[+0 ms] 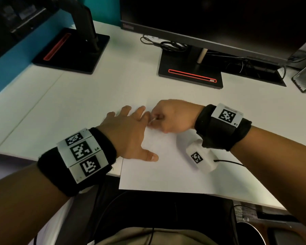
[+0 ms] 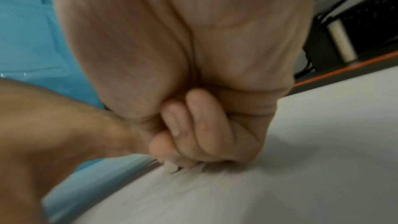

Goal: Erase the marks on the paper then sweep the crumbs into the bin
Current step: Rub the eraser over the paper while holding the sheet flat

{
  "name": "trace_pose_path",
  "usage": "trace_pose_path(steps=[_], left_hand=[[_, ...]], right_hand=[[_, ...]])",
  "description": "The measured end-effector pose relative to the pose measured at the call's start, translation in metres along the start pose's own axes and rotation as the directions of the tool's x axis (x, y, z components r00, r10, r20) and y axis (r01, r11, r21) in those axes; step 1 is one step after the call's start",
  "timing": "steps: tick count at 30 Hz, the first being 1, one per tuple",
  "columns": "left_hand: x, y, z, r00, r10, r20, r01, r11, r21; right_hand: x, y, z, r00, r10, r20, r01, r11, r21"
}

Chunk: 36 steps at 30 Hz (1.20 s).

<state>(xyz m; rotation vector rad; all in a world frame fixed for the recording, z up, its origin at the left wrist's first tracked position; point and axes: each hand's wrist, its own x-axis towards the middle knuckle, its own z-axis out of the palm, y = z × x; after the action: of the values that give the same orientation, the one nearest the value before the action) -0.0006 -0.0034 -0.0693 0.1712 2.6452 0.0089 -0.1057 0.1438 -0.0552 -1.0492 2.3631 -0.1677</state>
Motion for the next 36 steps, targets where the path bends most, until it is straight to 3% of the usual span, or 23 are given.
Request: trace_pose_path(steps=[2, 5, 9, 13, 18, 23, 27, 30, 36], left_hand=[[0.000, 0.000, -0.001, 1.000, -0.005, 0.013, 0.005, 1.000, 0.004], [0.000, 0.001, -0.002, 0.999, -0.011, 0.030, 0.010, 1.000, 0.028], [0.000, 0.001, -0.002, 1.000, -0.006, 0.023, 0.006, 1.000, 0.001], [-0.001, 0.003, -0.004, 0.999, -0.015, 0.048, 0.013, 0.999, 0.033], [-0.001, 0.002, -0.004, 0.999, -0.006, 0.039, 0.005, 1.000, 0.020], [-0.001, 0.002, -0.004, 0.999, -0.013, 0.050, 0.012, 1.000, 0.023], [-0.001, 0.001, -0.003, 0.999, -0.016, 0.049, 0.015, 1.000, 0.004], [-0.001, 0.002, -0.003, 0.999, -0.022, 0.040, 0.021, 0.999, 0.027], [-0.001, 0.000, -0.002, 1.000, -0.010, 0.011, 0.010, 1.000, -0.016]], right_hand=[[-0.001, 0.001, -0.001, 0.999, 0.021, 0.036, -0.023, 0.999, 0.036], [0.003, 0.010, -0.012, 0.996, 0.087, -0.037, -0.085, 0.996, 0.038], [-0.002, 0.002, -0.001, 0.999, -0.019, 0.038, 0.018, 1.000, 0.015], [-0.001, 0.015, -0.016, 0.996, 0.087, -0.026, -0.086, 0.996, 0.028], [-0.008, -0.001, 0.003, 0.998, -0.037, 0.055, 0.037, 0.999, 0.010], [0.002, 0.004, -0.009, 0.999, 0.015, -0.041, -0.014, 1.000, 0.018], [0.001, -0.002, 0.001, 0.999, -0.005, 0.033, 0.003, 0.999, 0.046], [0.003, 0.003, -0.007, 0.998, 0.055, -0.029, -0.052, 0.994, 0.093], [-0.002, -0.008, 0.005, 0.999, -0.006, 0.038, 0.001, 0.993, 0.119]])
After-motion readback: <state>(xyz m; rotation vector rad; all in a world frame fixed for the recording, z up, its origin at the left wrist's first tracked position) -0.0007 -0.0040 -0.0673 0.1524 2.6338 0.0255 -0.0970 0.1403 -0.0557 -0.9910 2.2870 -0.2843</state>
